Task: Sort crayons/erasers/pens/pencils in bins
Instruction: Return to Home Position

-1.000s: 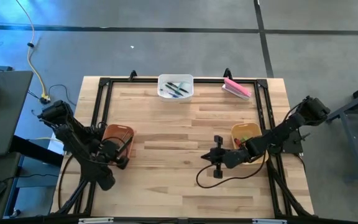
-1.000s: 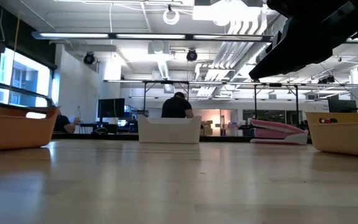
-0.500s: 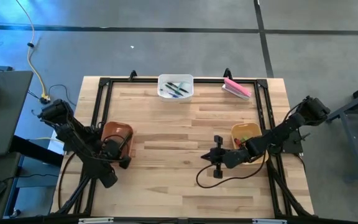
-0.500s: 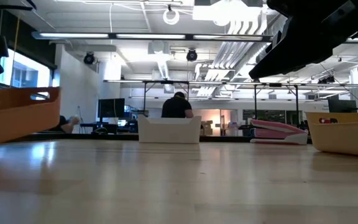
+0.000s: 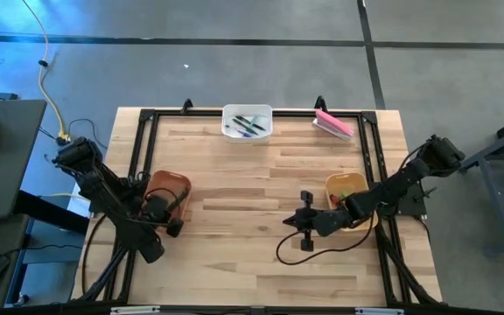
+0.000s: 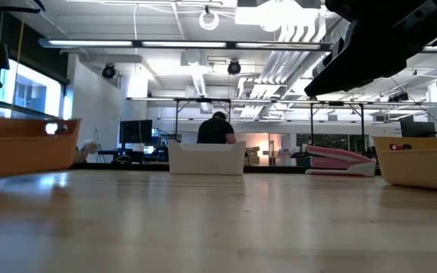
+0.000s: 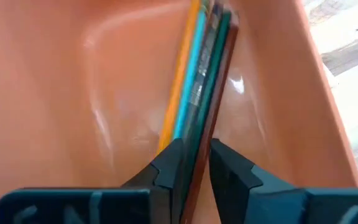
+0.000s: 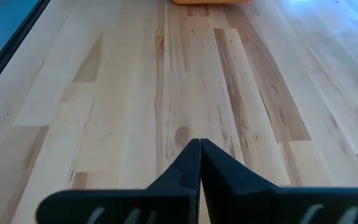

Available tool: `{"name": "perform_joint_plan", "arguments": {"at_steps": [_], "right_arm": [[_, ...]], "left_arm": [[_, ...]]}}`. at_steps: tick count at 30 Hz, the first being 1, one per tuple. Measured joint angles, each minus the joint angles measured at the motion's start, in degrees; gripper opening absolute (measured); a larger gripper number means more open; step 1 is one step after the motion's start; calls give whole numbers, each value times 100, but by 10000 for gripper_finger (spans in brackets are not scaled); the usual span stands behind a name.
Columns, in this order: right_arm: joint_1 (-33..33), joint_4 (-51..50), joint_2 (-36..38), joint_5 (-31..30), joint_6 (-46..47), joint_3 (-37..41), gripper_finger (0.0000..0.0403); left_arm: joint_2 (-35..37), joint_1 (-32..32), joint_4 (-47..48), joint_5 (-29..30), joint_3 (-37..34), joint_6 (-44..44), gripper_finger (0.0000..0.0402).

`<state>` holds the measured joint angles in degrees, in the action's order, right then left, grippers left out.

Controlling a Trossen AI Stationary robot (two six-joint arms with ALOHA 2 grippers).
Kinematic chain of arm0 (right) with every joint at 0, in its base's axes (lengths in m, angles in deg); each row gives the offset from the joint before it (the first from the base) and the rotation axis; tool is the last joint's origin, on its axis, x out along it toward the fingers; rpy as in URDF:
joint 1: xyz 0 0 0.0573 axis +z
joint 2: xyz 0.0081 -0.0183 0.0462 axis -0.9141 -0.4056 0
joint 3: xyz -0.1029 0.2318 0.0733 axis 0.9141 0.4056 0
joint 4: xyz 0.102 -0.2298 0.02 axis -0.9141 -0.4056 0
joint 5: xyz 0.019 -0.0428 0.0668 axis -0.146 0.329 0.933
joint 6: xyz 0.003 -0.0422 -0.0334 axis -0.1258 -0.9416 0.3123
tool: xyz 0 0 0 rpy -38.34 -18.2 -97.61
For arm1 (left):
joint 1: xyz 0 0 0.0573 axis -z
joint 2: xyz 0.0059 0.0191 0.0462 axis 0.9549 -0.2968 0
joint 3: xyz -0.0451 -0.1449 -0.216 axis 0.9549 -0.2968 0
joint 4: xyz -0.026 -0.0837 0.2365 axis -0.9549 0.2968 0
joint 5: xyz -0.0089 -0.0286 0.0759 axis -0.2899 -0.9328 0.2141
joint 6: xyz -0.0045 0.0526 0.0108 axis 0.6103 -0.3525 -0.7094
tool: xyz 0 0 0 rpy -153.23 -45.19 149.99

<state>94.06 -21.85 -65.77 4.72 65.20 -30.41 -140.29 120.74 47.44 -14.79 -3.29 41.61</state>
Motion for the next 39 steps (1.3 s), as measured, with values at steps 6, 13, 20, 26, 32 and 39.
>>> {"name": "perform_joint_plan", "arguments": {"at_steps": [6, 13, 20, 26, 32, 39], "right_arm": [[-29, 2, 0, 78, -9, -2, 0], [-27, 2, 0, 103, -90, -2, 0], [-27, -105, 185, 174, -349, -3, 0], [-238, -741, 484, 646, -858, -11, 0], [-1059, -587, 507, 1850, -1568, -10, 0], [-1837, -292, 507, 2366, -2055, -9, 0]], "left_arm": [[323, 0, -2, -8, 0, -40, 77], [687, 0, -17, -9, 2, -134, 82], [1245, -11, 184, 31, 190, -1038, 63], [1791, -339, 408, 1007, 620, -2760, 25], [2666, -1313, -1997, 1236, 288, -6154, 2], [3080, -3379, -4224, -659, -619, -8763, 0]]}}
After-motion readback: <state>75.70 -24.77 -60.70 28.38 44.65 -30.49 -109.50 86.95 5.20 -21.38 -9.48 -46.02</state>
